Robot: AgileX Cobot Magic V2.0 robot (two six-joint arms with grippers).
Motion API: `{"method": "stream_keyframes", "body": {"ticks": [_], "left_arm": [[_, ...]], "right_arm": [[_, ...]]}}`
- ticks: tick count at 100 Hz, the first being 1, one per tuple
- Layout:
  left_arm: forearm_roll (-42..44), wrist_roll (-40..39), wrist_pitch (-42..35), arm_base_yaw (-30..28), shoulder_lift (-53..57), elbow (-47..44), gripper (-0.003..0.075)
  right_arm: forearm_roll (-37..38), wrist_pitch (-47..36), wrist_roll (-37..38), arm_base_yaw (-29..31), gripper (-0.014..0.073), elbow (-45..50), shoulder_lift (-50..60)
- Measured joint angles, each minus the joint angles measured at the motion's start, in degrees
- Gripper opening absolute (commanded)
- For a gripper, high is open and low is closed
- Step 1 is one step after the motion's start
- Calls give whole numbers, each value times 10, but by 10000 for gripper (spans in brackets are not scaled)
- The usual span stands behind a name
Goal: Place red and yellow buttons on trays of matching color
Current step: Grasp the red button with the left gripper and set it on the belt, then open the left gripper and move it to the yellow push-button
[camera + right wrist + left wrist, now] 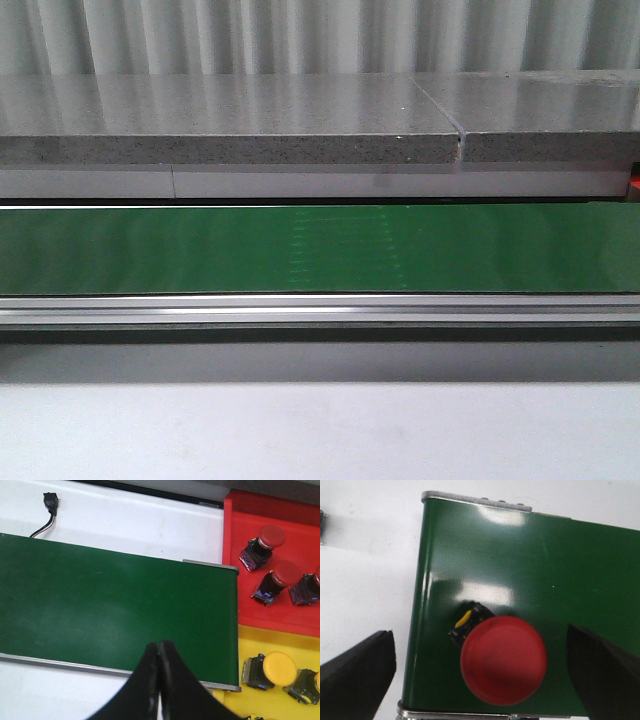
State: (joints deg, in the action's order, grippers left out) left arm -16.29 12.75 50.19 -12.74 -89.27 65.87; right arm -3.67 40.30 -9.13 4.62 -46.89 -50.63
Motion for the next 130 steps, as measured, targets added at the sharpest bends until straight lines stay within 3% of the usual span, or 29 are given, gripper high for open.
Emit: {"method": "stream_keyframes", "body": {"ticks": [29,56,80,130], "left_arm": [[-6,-4,-21,-4,45,31,671],[-8,-30,-37,-78,49,32,670],[-6,-37,-43,-145,-7,32,670],[-5,-41,-89,-151,-153,85,670]], "right_arm": [[0,0,0,0,-66,0,0],[0,0,0,0,-66,0,0],[0,0,0,0,-66,0,0],[0,0,0,0,-66,0,0]]}}
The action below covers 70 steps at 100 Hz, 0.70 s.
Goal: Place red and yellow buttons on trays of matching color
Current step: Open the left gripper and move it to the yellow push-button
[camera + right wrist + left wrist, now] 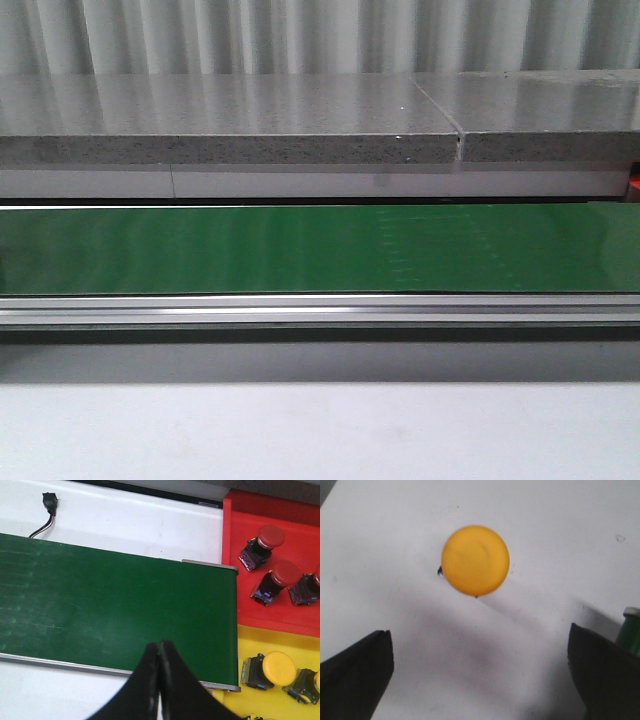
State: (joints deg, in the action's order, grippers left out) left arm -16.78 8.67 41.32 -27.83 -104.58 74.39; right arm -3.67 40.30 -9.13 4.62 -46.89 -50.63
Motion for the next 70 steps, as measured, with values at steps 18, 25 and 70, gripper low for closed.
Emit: {"method": "stream_keyframes", "body": {"ticks": [18,25,70], "left_arm": [[0,0,-4,0,-49,56,670],[0,0,-3,0,-66,75,670],[0,-9,3,0,-121,118,670]], "right_arm": [[0,0,0,0,-66,0,0],[0,0,0,0,-66,0,0],[0,0,0,0,-66,0,0]]}}
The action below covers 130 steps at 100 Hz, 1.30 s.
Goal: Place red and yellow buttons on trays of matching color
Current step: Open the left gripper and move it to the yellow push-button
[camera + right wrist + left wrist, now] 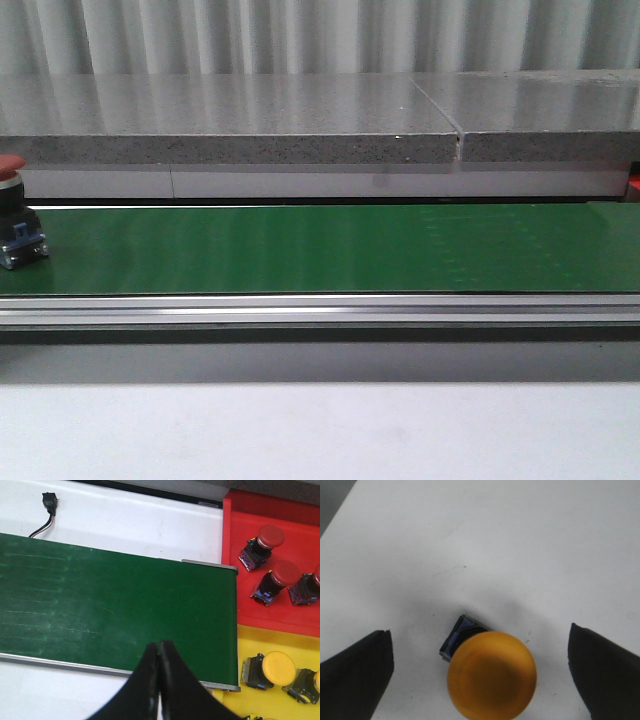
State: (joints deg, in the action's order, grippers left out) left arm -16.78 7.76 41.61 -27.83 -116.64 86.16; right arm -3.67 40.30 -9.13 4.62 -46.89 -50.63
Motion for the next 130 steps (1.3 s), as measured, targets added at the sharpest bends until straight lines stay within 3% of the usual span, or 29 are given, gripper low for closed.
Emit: {"method": "stream_keyframes", "body": {"ticks": [9,18,46,60,98,130], "left_arm": [[0,0,-2,0,0,1,640],[0,0,-3,0,0,2,547],[0,0,9,0,0,2,116],[0,-1,17,0,0,2,-21],[0,1,45,1,84,2,-20],[5,13,108,49,216,-4,-20]], "right_arm": [[0,0,0,0,-66,0,0],[0,0,0,0,-66,0,0],[0,0,0,0,-66,0,0],[0,0,0,0,-66,0,0],[0,0,0,0,-66,0,0],[0,0,0,0,-66,0,0]]}}
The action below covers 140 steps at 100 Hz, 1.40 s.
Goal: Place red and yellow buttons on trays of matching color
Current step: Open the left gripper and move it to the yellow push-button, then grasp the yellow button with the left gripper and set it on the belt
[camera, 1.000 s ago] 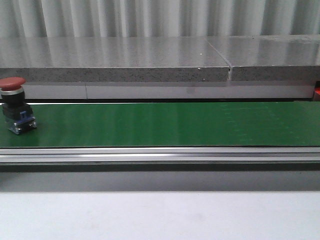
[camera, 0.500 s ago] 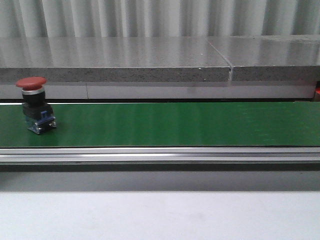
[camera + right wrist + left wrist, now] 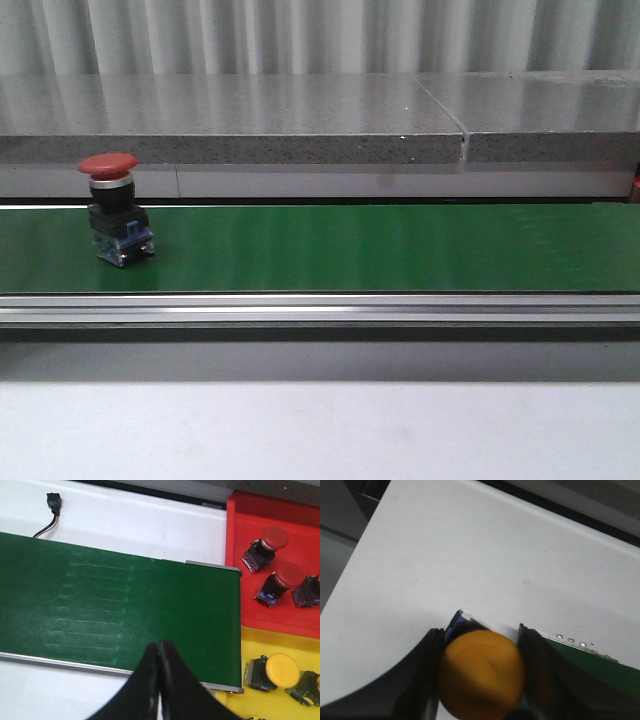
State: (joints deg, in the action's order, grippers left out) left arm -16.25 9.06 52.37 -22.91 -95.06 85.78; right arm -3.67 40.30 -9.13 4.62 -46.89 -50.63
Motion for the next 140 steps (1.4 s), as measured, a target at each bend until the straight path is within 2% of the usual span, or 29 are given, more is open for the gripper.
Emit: {"method": "stream_keyframes", "body": {"ticks": [25,49,92,140], "left_arm": [[6,7,14,47,79,-54,-20],[12,16,14,76,110,-112,-20],[12,22,-27,118,111,-186,-20],[5,22,-46,122,71,-192,-20]], "right_arm": [[0,0,0,0,-66,0,0],[0,0,0,0,-66,0,0],[0,0,0,0,-66,0,0],[0,0,0,0,-66,0,0]]}}
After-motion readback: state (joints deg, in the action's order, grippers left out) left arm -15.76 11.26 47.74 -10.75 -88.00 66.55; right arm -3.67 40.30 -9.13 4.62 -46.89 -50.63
